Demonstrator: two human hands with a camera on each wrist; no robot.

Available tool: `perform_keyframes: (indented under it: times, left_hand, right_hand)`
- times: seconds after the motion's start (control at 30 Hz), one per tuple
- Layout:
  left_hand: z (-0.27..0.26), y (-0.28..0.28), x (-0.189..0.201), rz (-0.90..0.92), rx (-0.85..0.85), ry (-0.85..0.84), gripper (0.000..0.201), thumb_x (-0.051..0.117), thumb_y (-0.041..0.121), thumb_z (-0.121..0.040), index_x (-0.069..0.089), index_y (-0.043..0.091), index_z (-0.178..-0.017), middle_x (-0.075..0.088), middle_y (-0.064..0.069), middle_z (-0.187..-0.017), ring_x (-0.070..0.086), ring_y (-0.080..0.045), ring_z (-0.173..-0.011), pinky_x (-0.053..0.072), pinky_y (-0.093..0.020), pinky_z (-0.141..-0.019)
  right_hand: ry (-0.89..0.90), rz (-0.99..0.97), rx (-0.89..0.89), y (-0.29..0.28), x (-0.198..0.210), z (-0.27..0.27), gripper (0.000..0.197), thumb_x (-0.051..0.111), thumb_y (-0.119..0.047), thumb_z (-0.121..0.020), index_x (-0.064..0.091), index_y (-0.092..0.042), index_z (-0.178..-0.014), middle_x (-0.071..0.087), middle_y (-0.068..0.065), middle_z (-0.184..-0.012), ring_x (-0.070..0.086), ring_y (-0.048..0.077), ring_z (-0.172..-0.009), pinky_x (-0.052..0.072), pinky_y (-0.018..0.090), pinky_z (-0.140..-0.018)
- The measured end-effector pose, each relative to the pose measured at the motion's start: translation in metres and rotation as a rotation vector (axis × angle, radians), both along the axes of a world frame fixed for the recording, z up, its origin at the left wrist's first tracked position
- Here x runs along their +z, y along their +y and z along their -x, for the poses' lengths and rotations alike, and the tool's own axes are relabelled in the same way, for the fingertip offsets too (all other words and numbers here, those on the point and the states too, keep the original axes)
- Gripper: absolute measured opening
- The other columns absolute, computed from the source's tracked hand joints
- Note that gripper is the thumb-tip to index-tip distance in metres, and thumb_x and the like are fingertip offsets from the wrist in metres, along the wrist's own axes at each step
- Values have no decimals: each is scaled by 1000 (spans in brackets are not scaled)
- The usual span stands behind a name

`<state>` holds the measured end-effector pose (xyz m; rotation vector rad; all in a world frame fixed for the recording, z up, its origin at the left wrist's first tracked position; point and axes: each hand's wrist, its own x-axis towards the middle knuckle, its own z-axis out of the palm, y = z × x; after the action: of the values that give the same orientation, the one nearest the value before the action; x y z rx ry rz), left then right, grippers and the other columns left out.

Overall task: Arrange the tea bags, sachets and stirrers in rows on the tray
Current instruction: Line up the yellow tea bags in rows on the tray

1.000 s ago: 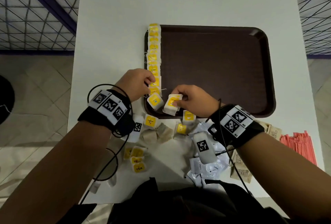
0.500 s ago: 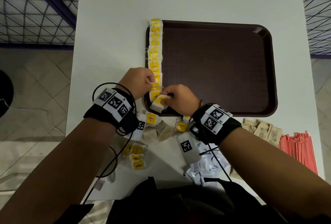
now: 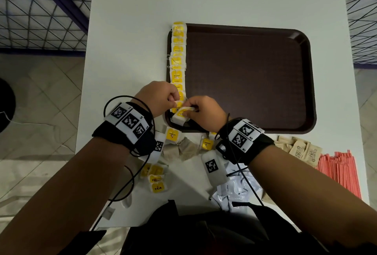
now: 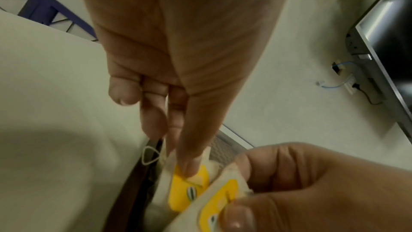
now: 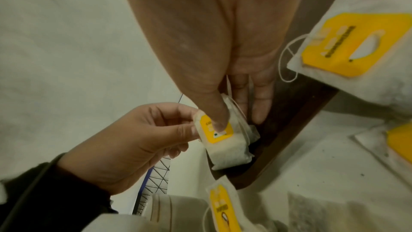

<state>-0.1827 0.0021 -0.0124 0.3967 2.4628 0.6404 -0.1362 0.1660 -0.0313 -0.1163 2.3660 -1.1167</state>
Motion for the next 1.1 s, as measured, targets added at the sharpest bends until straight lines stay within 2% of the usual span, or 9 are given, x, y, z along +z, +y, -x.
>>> perform_keyframes:
  times: [0.17,0.33,0.5,0.63,0.73,0.8,0.87,1.0,1.1]
  left_hand:
    - [2,4,0,27,19,69,11,59,10,-85,68,14,-89,59,4,-83,53,-15,-78,35,-25,-69]
    - [-1,1,-1,-67,52,105,13,67,9,-79,69,13,-91,61,-2,-87,58,-17,-79,44,-28,-74]
    - [-14,-2,11,-196,91,49,17,71,4,-74,70,8,-90,64,-2,-82,55,-4,-65,42,-6,-63]
    - [-23,5,12,-130,49,-122,25,76,6,-71,68,7,-95,70,-7,-85,65,-18,-77,53,-27,-76]
    - [-24,6,5,-69,59,-65,19,71,5,-75,66,9,-94,69,-9,-87,64,-23,-81,51,-34,-78]
    - [-24,4,2,-67,63,-21,17,67,3,-77,67,10,-93,69,-10,-87,62,-23,-79,50,-33,-76]
    - [-24,3,1,-96,98,-25,23,66,0,-75,65,10,-96,68,-9,-87,59,-19,-75,49,-29,-73]
    - [-26,3,0,-124,129,-98,51,76,-1,-67,57,13,-112,60,-5,-90,52,-11,-66,43,-17,-61]
    - [-29,5,1,-135,112,-130,68,76,-1,-67,49,18,-126,56,-4,-96,50,-9,-67,43,-20,-65]
  right_hand:
    - [76,-41,-32,4,2,0,15,66,-11,-82,69,-13,-97,54,3,-102,47,8,-90,35,17,-80]
    - [58,-49,83,12,10,-2,13,64,-11,-84,69,-11,-96,54,-3,-92,49,8,-84,32,15,-72]
    - [58,-51,177,13,14,1,15,63,-9,-84,69,-12,-98,56,3,-96,51,12,-82,42,24,-77]
    - [88,-53,93,9,6,3,16,65,-6,-80,70,-12,-94,59,3,-92,52,13,-82,38,21,-73]
    - [100,-21,-39,5,1,0,18,69,-1,-73,66,-10,-88,61,3,-88,54,12,-76,40,13,-65]
    - [111,21,-134,2,-1,-2,20,69,4,-69,61,-11,-80,60,4,-84,57,15,-71,45,18,-66]
    - [136,10,-200,0,-2,-4,22,68,4,-68,56,-13,-76,58,3,-79,56,17,-69,45,21,-65]
    - [67,6,-192,2,-1,-8,20,70,2,-70,55,-11,-76,53,-4,-69,48,2,-59,38,6,-59]
    - [66,-12,-220,1,-5,-10,14,68,2,-71,58,-6,-77,58,0,-71,51,9,-62,37,6,-59]
